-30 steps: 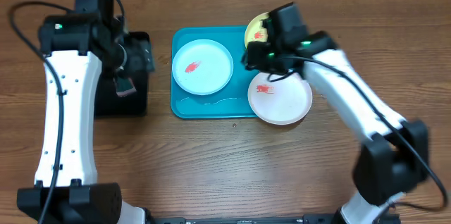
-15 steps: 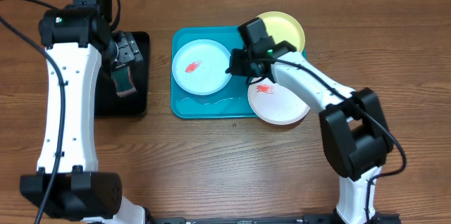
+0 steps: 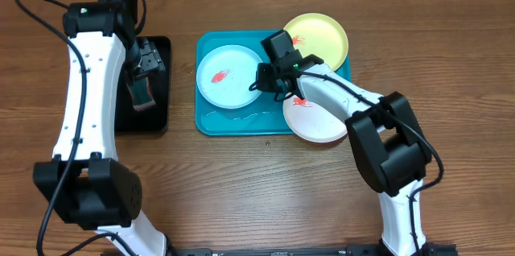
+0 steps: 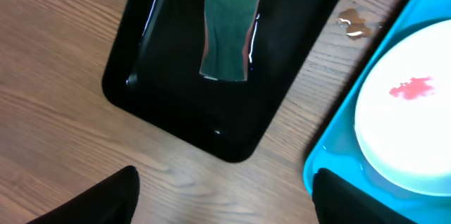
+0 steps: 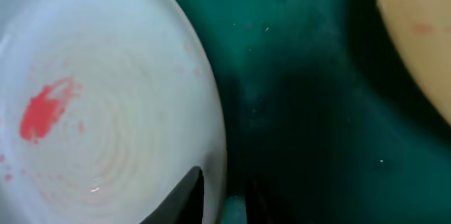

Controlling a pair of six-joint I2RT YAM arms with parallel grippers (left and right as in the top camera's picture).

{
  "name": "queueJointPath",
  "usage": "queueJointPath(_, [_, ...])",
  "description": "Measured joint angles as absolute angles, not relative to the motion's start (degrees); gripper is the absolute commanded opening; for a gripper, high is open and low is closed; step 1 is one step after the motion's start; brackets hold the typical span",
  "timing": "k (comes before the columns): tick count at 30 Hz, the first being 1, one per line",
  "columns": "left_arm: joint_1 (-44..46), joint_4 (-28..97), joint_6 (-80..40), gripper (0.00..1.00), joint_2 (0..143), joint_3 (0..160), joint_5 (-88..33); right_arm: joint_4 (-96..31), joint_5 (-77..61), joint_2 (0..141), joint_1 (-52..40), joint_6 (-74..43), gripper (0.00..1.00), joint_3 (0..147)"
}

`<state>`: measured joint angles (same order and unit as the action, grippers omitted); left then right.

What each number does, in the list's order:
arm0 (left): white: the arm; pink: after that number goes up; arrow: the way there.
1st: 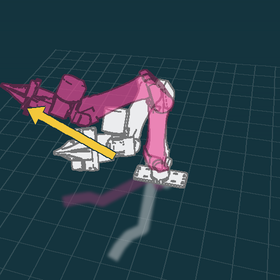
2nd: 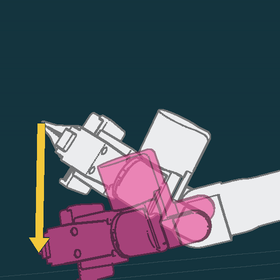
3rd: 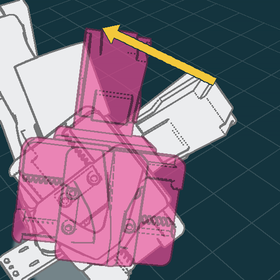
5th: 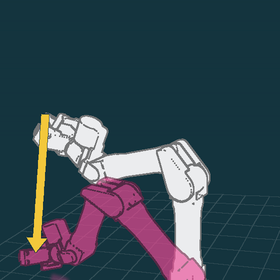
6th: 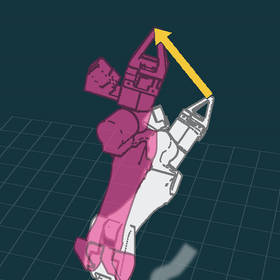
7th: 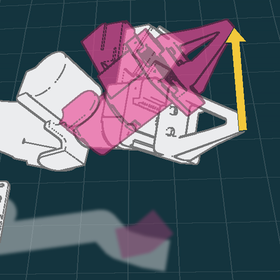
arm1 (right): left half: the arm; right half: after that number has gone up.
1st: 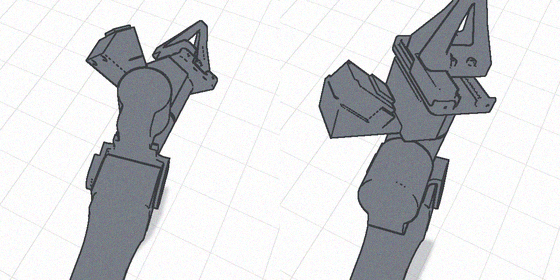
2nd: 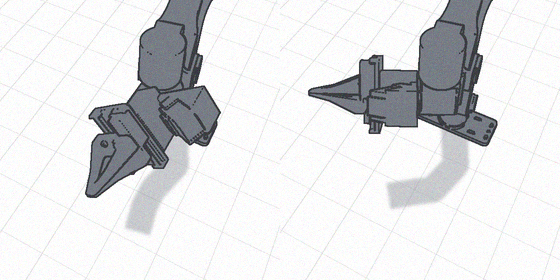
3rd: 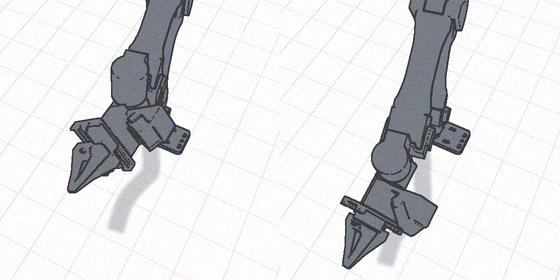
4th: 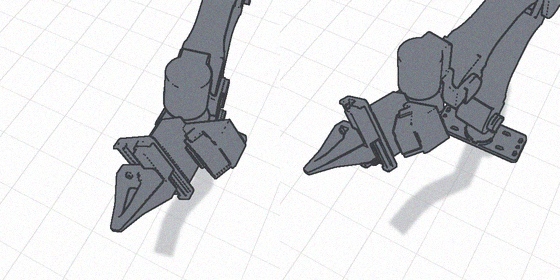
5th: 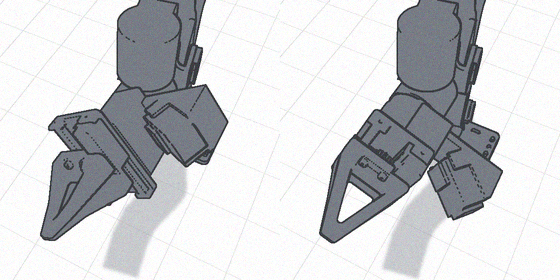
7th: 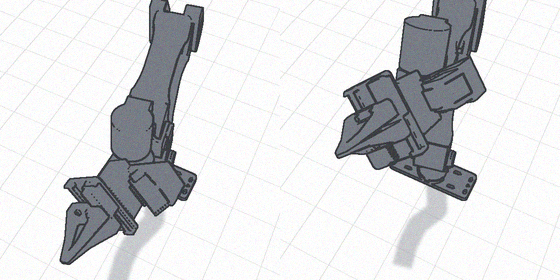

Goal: Clean dirty plates on tray and stack at the side

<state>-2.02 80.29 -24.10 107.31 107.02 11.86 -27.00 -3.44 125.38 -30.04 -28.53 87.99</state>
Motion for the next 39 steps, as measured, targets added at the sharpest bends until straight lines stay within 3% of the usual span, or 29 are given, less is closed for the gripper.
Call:
queueJointPath(6, [-2.02,79.59,-24.10,0.77,108.88,107.02,13.06,-26.15,-3.05,126.06,-30.04,-28.56,0.04,88.18])
queueJointPath(19, [-2.42,79.70,-24.05,0.72,108.90,106.94,14.98,-33.36,-3.66,125.84,-30.04,-28.91,0.04,90.06])
queueJointPath(27, [-3.36,75.50,-24.05,0.60,110.52,106.10,14.24,-33.56,-3.88,125.84,-30.04,-28.93,0.04,90.11])
queueJointPath(31, [-5.10,72.03,-23.86,0.63,113.54,106.10,13.87,-33.58,-3.88,125.84,-30.04,-28.93,0.04,90.11])
queueJointPath(36, [-7.09,68.20,-22.20,0.53,118.61,106.10,12.84,-33.58,-3.90,125.84,-30.04,-28.73,0.04,90.11])
queueJointPath(39, [-7.55,67.22,-20.88,0.40,122.26,106.10,12.56,-33.61,-3.86,125.84,-30.04,-28.42,0.04,90.11])
